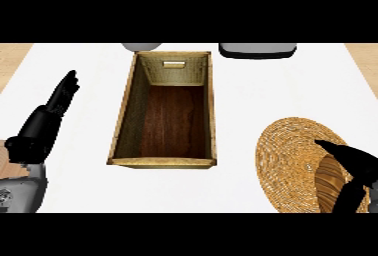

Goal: Pick the croissant from the placemat and place it in the basket

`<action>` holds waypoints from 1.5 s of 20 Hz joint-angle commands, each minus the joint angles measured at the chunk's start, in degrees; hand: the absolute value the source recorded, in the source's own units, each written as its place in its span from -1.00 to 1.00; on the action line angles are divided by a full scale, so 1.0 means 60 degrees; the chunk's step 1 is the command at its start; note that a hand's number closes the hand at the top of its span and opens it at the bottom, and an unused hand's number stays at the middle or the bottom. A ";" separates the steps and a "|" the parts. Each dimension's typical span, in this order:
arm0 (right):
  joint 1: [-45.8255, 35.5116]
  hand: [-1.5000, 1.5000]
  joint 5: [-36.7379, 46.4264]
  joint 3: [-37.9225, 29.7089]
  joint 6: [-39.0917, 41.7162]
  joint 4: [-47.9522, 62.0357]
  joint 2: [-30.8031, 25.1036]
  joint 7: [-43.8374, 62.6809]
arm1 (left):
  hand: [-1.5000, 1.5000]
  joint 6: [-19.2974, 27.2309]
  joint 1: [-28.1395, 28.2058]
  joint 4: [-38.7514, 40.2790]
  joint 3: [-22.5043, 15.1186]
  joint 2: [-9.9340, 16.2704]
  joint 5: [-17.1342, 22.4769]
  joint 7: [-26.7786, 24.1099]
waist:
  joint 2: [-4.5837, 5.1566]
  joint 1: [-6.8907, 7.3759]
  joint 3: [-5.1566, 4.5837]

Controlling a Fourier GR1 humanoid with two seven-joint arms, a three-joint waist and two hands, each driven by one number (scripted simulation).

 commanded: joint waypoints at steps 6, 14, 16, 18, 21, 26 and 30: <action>0.0579 -1.00 0.1110 -0.0327 -0.0275 0.0749 0.0293 -0.1161 | 0.00 -0.0424 -0.0437 0.0869 0.0621 -0.0029 -0.0171 -0.0590 | 0.0008 -0.0020 0.0000; -0.0141 1.00 0.1935 -0.0123 -0.1150 0.2160 0.1000 -0.1973 | 0.00 -0.0426 -0.0120 -0.0362 0.0258 -0.0439 -0.0337 0.0403 | 0.0008 0.0070 0.0006; -0.0055 1.00 0.1877 -0.0394 -0.0957 0.2140 0.0240 -0.2859 | 0.00 -0.0469 -0.0197 0.0300 0.0576 -0.0308 -0.0277 -0.0269 | 0.0011 0.0032 0.0003; 0.0052 1.00 0.2187 0.0151 -0.1131 0.1282 0.1126 -0.1861 | 0.00 -0.0200 -0.0546 0.0256 0.0192 -0.0625 -0.0610 0.0101 | 0.0000 -0.0009 0.0000; -0.0687 1.00 0.2602 -0.0059 -0.1501 0.2200 0.0633 -0.2736 | 0.00 -0.0430 -0.0270 0.0105 0.0292 -0.0561 -0.0450 0.0136 | 0.0010 0.0065 0.0003; -0.3458 1.00 0.3257 0.0024 -0.2005 0.3201 0.0220 -0.3519 | 0.00 -0.0620 -0.0337 -0.0035 0.0240 -0.0402 -0.0450 -0.0105 | 0.0097 0.0496 0.0020; -0.4126 1.00 0.3630 -0.0248 -0.2940 0.3820 -0.0003 -0.4400 | 0.00 -0.0541 -0.0362 0.0095 0.0345 -0.0560 -0.0387 0.0160 | 0.0048 0.0205 0.0010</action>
